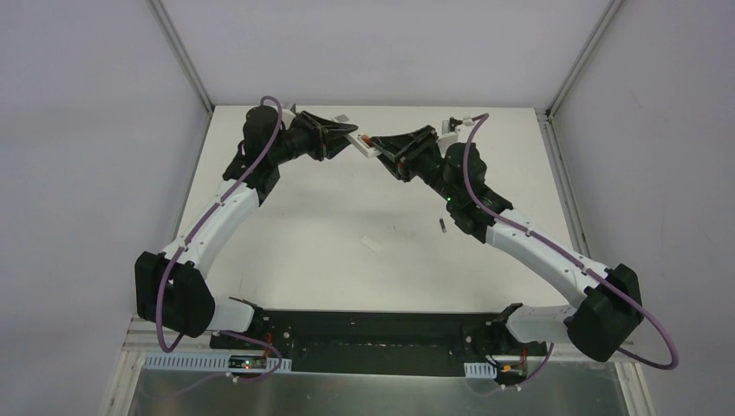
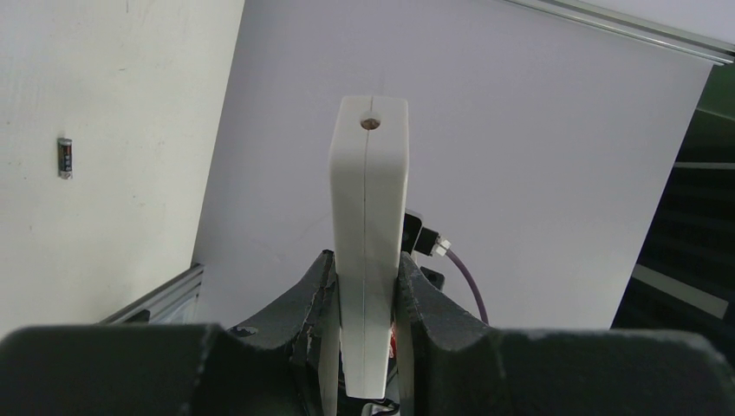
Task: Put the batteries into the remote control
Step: Load the battery into the remote control.
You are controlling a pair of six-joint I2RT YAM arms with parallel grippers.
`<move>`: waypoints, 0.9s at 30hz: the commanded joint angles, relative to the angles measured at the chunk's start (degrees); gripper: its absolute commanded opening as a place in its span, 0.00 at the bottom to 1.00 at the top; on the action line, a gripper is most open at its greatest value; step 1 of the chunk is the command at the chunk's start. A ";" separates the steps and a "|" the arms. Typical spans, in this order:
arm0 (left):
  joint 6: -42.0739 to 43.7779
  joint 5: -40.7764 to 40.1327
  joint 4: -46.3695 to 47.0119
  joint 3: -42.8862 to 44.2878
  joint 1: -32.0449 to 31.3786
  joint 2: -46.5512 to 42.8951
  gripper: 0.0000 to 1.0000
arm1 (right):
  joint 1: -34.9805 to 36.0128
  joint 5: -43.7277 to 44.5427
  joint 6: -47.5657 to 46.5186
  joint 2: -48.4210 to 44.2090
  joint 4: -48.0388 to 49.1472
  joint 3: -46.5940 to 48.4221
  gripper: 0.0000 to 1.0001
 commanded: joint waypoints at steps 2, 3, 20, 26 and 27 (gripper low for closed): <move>0.14 1.86 2.09 -0.05 0.10 -3.04 0.00 | -0.10 -1.21 0.85 1.01 3.00 1.58 0.34; 0.24 1.93 2.14 -0.04 0.03 -3.09 0.00 | -0.12 -1.34 0.89 1.21 2.93 1.67 0.33; 18.57 4.62 2.28 2.93 -0.42 -2.25 0.00 | -0.85 -2.44 -2.20 -1.42 1.33 -0.76 0.76; 27.70 8.98 2.30 3.54 0.44 -0.32 0.00 | -1.16 -6.67 -9.65 -4.83 1.42 -1.56 0.92; 28.91 9.92 2.30 4.10 0.45 -0.17 0.00 | -1.30 -7.79 -10.89 -4.74 0.81 -1.34 0.92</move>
